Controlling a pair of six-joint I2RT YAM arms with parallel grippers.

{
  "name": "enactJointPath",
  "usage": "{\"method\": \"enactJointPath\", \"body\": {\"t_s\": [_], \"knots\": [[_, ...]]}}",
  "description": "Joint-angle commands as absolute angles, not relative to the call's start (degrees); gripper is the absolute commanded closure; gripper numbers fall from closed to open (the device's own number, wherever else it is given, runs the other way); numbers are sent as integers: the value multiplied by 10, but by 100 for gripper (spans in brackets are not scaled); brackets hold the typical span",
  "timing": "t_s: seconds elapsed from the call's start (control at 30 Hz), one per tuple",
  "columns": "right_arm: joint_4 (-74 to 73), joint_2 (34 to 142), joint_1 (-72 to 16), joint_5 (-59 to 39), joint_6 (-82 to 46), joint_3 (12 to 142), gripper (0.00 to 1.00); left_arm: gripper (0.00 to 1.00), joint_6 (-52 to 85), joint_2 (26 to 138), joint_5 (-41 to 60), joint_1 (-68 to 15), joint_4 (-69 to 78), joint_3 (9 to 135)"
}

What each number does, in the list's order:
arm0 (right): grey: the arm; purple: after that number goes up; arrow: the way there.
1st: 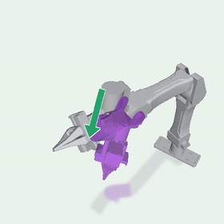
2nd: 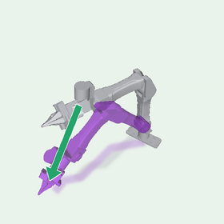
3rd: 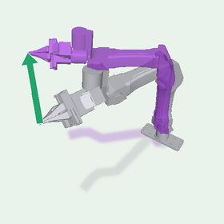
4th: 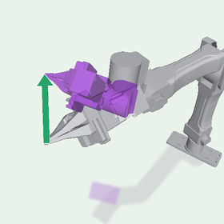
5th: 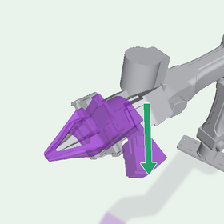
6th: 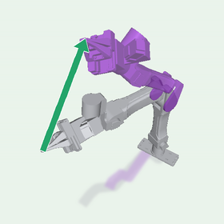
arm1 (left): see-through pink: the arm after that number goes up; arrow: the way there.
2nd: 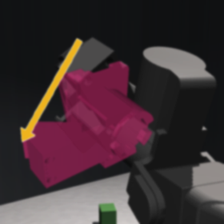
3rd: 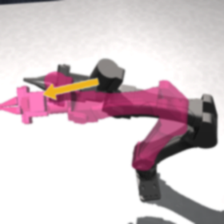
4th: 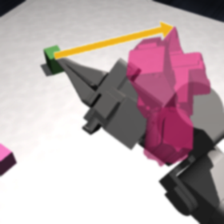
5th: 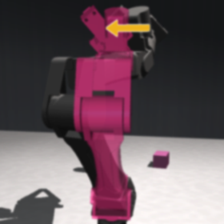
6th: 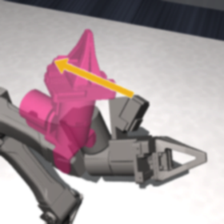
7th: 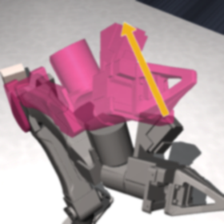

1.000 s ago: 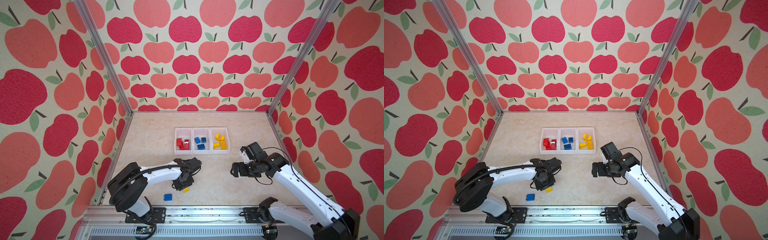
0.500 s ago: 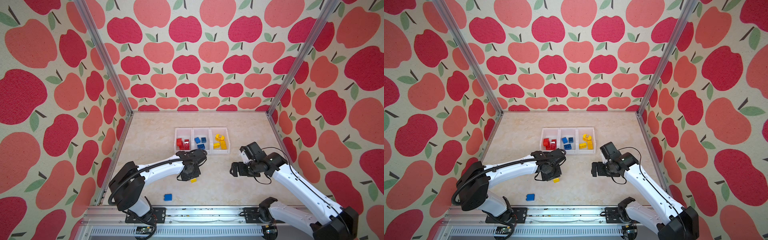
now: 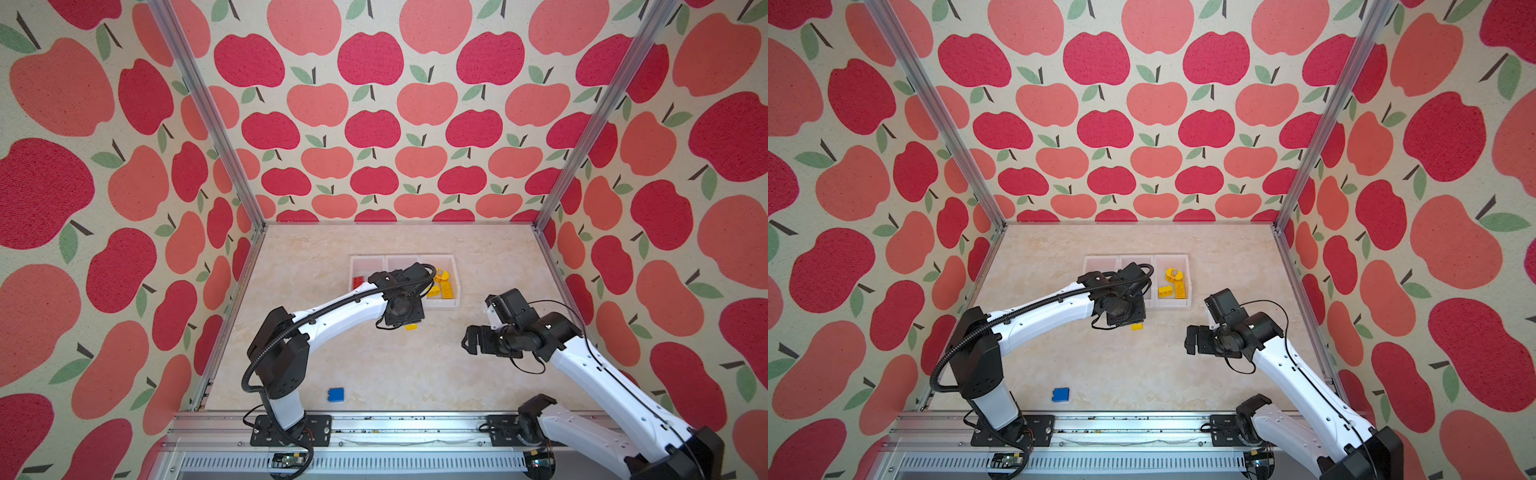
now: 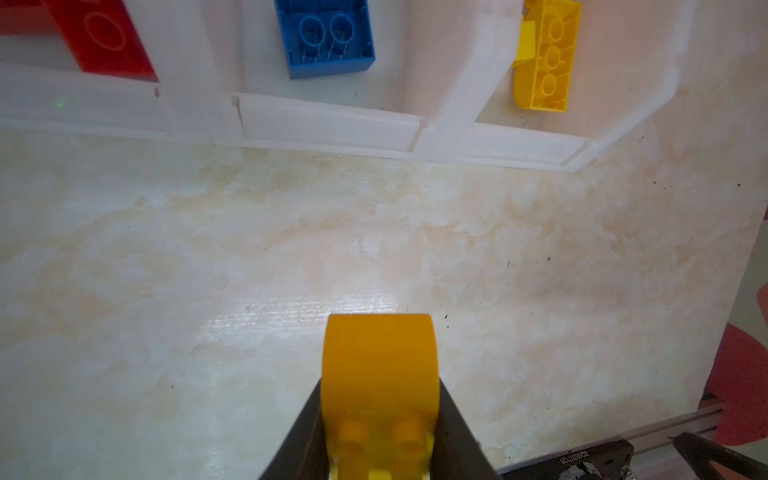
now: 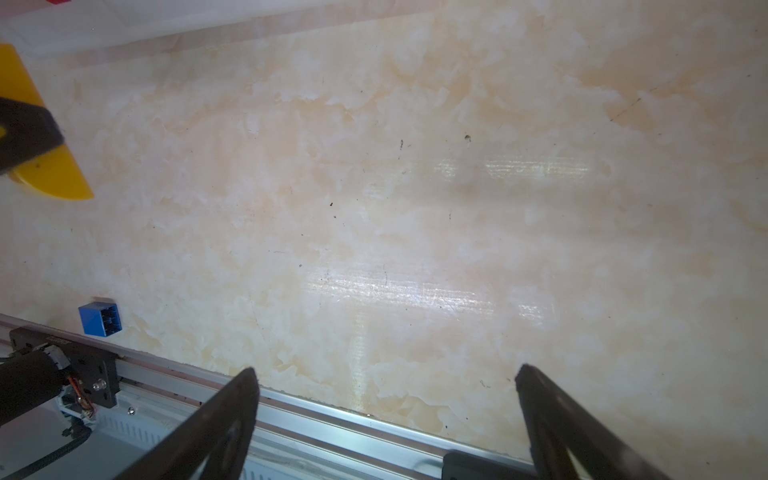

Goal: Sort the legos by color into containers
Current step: 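Lift the yellow brick and carry it over the yellow compartment, then lower and open the left gripper to drop the yellow brick in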

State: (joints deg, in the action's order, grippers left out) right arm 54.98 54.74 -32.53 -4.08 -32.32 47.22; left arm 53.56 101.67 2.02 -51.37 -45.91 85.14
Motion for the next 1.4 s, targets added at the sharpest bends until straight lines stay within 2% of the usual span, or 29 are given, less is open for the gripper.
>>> {"method": "enactJointPath", "body": {"t_s": [0.0,0.67,1.1,1.37], "knots": [[555,526,-315,-57,-341,462,1,89,486,1048,30,-510,-475,911],[514,464,-241,-186,-362,420,1,92,397,1310,77,-499,-517,1265],[520,460,-235,-188,-366,427,1,93,386,1425,87,-472,-548,1395],[529,454,-235,-181,-370,428,1,92,388,1453,91,-460,-547,1421]]}}
